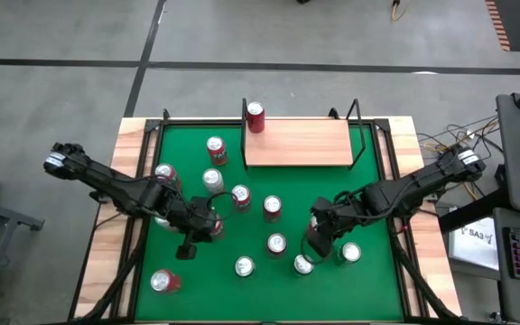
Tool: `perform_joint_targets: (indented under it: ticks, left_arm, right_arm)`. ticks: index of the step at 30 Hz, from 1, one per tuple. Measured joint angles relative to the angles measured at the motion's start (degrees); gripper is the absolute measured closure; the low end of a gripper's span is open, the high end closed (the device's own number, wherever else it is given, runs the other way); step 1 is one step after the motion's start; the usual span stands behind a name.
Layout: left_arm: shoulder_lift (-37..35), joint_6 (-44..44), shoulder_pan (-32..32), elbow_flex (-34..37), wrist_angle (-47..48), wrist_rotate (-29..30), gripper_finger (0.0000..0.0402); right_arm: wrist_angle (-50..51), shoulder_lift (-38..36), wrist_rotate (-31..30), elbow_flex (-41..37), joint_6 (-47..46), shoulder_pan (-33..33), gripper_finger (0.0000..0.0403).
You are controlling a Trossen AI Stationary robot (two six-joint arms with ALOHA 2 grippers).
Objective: Place canned beverage on shelf
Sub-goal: Put the red soda can on the shelf
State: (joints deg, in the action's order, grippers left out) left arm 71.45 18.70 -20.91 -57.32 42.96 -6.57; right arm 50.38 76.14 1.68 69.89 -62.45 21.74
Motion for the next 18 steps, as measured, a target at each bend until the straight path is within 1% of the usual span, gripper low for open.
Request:
perform_joint_targets:
  ticks: [10,14,16,18]
  left_arm:
    - [0.8,-2.8,0.1,0.0,0.5,0.0,0.0397]
    - [0.7,-3.2,0.2,0.0,2.4,0.5,0.0385]
    - [0.7,-4.1,0.2,0.0,3.1,3.5,0.0369]
    - [0.7,-4.3,0.2,0.0,3.9,8.2,0.0349]
  right_arm:
    - [0.0,0.8,-0.2,0.0,0.1,0.0,0.039]
    - [0.0,0.8,-0.2,0.0,0.1,0.0,0.039]
    - [0.0,0.7,-0.3,0.0,0.1,0.0,0.039]
    - [0.0,0.7,-0.7,0.0,0.1,0.0,0.039]
